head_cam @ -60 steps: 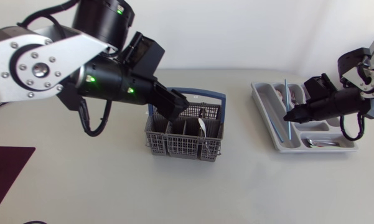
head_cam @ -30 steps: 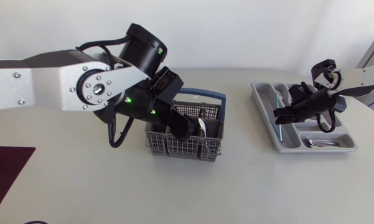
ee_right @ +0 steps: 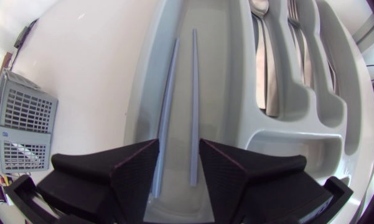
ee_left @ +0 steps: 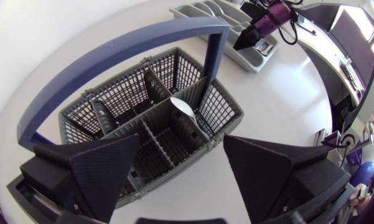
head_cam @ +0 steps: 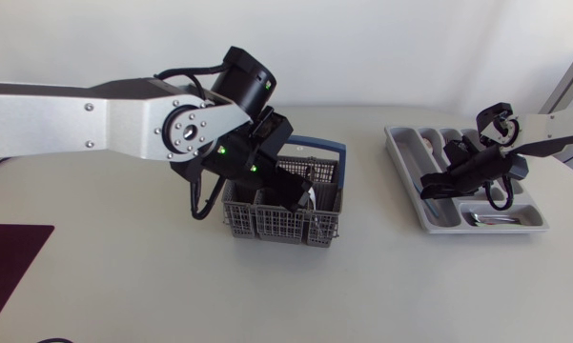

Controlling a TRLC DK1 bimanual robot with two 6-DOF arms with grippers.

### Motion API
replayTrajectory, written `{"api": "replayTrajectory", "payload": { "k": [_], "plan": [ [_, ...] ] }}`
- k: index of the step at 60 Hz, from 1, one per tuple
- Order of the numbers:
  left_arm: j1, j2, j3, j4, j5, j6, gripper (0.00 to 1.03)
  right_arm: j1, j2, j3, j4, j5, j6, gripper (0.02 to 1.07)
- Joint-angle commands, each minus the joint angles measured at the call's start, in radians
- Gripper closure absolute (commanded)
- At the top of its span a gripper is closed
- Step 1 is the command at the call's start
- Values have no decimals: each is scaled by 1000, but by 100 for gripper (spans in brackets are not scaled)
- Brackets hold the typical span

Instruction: Sort the cutlery from the basket into the organizer compartments.

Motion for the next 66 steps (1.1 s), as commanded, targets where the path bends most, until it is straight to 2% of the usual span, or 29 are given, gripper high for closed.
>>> {"api": "replayTrajectory", "payload": {
  "k": [1, 9, 35, 42, 57, 66],
  "plan": [
    [2, 37, 43, -8, 12, -45, 11, -5, -66, -61, 7, 13, 15, 26],
    [2, 72, 78, -8, 21, -81, 10, 6, -166, -125, 23, 44, 18, 20],
    [-22, 206, 153, -4, 15, -180, 10, 33, -379, -283, 50, 82, 44, 20],
    [-25, 212, 148, 19, -13, -214, 11, 44, -407, -310, 55, 82, 46, 20],
    [-36, 212, 138, 80, -42, -249, 18, 53, -416, -331, 70, 83, 44, 20],
    [-44, 218, 138, 91, -42, -254, 31, 58, -418, -333, 73, 87, 44, 20]
  ]
}}
